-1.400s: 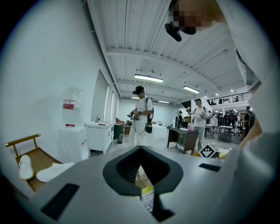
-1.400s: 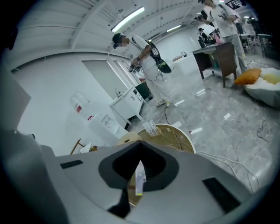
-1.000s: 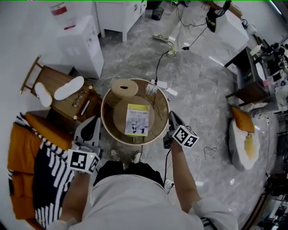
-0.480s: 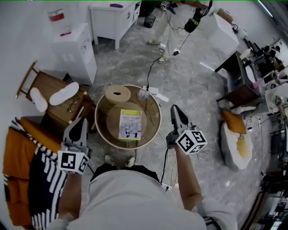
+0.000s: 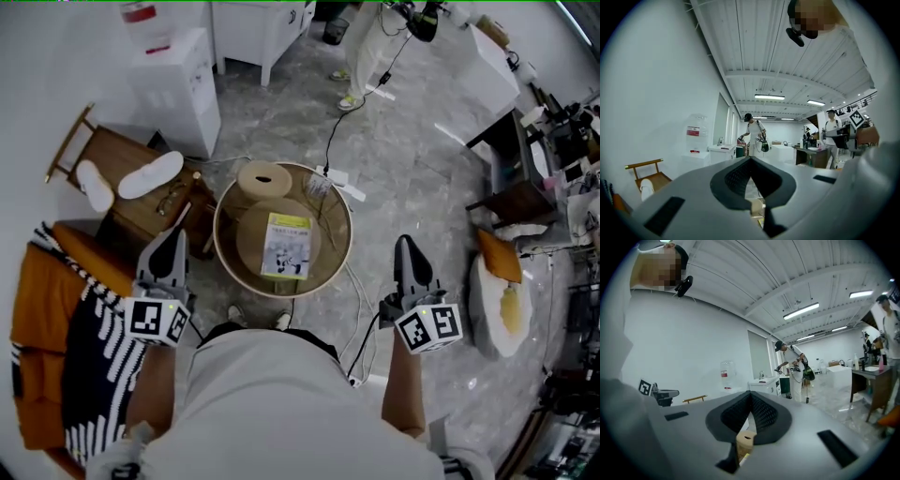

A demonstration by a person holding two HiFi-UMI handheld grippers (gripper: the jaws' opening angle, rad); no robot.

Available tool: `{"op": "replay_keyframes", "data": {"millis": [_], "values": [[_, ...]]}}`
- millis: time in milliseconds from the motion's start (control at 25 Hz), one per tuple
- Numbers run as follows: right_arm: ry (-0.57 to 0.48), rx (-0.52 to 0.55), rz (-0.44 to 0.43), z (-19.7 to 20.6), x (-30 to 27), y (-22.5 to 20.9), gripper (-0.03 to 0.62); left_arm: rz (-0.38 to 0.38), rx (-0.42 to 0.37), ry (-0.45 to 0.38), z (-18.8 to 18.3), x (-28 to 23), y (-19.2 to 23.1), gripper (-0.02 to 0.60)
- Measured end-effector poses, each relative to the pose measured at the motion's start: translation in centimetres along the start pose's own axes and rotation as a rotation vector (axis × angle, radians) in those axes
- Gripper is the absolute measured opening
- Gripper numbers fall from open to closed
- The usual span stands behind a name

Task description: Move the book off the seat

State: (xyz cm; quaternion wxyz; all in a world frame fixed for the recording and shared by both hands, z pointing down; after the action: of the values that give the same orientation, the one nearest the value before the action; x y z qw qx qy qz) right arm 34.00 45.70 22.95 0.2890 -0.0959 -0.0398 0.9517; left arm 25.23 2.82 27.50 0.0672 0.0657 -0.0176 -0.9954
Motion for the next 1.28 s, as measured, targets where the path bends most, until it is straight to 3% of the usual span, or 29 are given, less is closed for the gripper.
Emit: {"op": "replay_keyframes", "data": {"millis": [240,440,800,1280], "values": [[-0.054,0.03,0.164,-0.6,3.3,0.2,0.021,-0.054,0.039,-0.025,-0.5,0.7,0.8,0.015],[-0.049,0.079,0.196,-0.9,3.7,0.4,0.022,-0.05,0.07,-0.049,-1.3,0.7,0.4,0.015],[-0.049,0.134,0.114,-1.0,-0.4,2.2,0.021,0.019,0.021,-0.046,-1.8,-0.3,-0.2,0.015],[-0.044,0.141,0.022,-1.8,-3.5,5.5,0.021,0.053,0.033,-0.011,-1.1,0.8,-0.3,0.015]]}}
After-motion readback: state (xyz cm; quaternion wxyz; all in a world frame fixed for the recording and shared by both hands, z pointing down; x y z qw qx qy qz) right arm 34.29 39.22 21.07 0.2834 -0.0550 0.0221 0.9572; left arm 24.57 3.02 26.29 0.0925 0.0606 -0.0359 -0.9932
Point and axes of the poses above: the fingertips, and each gripper's own axes: x backward along the fingers, y to its left, z out of its underside, the point moved 7 cm from there along x, backward along the fingers, and after that the axes turned 5 degrees about y, right-handed, at the moved point
